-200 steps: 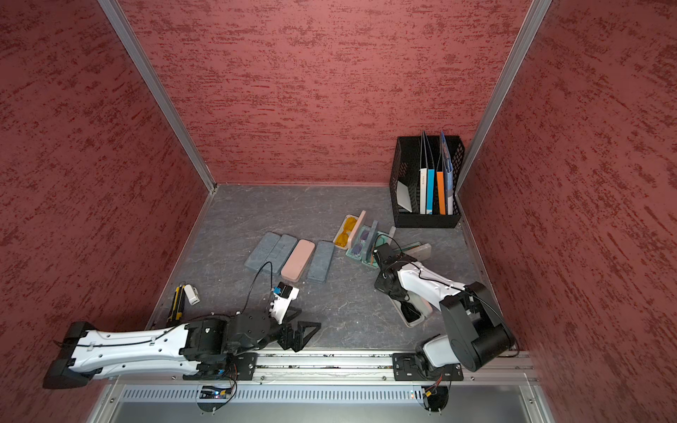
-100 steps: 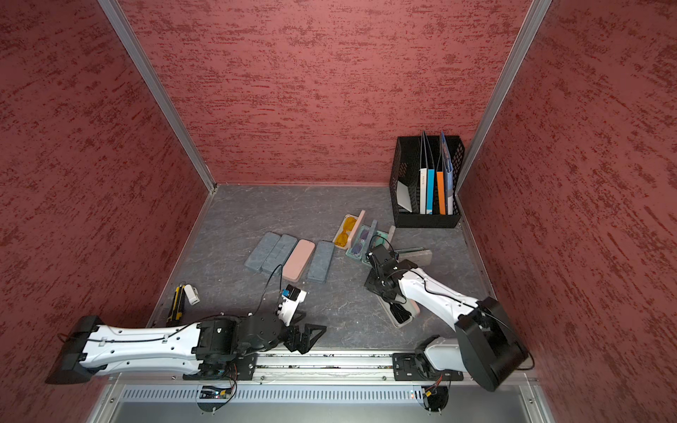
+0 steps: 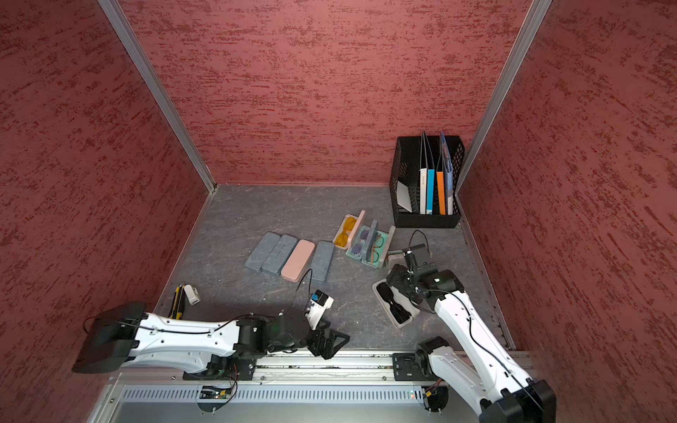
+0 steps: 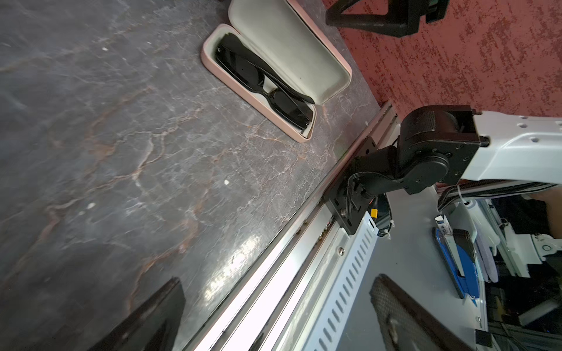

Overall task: Close the glasses case
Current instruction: Move the glasses case to the center of the board, then close the glasses case at the center of the board.

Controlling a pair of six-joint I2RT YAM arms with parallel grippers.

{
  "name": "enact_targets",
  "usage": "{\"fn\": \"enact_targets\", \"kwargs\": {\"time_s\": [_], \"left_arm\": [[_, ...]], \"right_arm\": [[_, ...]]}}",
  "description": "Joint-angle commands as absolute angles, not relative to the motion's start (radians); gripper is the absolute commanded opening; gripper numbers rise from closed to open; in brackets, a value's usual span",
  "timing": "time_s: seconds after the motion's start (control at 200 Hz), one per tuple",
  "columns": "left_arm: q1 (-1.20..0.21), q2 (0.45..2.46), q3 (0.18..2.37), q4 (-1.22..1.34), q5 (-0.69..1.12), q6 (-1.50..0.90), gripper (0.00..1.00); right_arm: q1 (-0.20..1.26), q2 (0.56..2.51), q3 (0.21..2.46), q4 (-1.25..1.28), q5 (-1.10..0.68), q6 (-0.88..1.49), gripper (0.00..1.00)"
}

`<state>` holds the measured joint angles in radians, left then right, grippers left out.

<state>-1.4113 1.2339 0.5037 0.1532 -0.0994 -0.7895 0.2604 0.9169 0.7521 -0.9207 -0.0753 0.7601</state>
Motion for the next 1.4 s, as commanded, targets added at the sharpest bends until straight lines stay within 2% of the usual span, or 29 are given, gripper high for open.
{"fn": "enact_targets", "kwargs": {"time_s": [0.0,0.155,0.326,0.476,0.776,1.037,1.398], "left_arm": [[-1.384,1.334,0.536,0.357,0.018,-0.834,0.95],[-1.366,1.417,0.551,0.427,0.046,-0.866,0.91],[-1.35,1.437,0.548,0.443,0.048,-0.88,0.73],[-1.336,1.437,0.543,0.442,0.043,-0.881,0.65],[-1.329,1.441,0.548,0.408,0.02,-0.871,0.65],[-1.291,1.436,0.535,0.396,0.023,-0.867,0.63],[-1.244,1.314,0.471,0.304,-0.021,-0.854,0.62]], "right_arm": [[0.16,0.933,0.784,-0.987,-0.096,0.644,0.76],[0.092,0.989,0.739,-0.911,-0.184,0.6,0.77],[0.092,0.975,0.667,-0.849,-0.251,0.601,0.77],[0.096,0.964,0.615,-0.84,-0.278,0.589,0.78],[0.149,0.914,0.556,-0.796,-0.347,0.621,0.82],[0.244,0.949,0.538,-0.746,-0.32,0.642,0.82],[0.337,1.018,0.563,-0.736,-0.25,0.614,0.73]]}}
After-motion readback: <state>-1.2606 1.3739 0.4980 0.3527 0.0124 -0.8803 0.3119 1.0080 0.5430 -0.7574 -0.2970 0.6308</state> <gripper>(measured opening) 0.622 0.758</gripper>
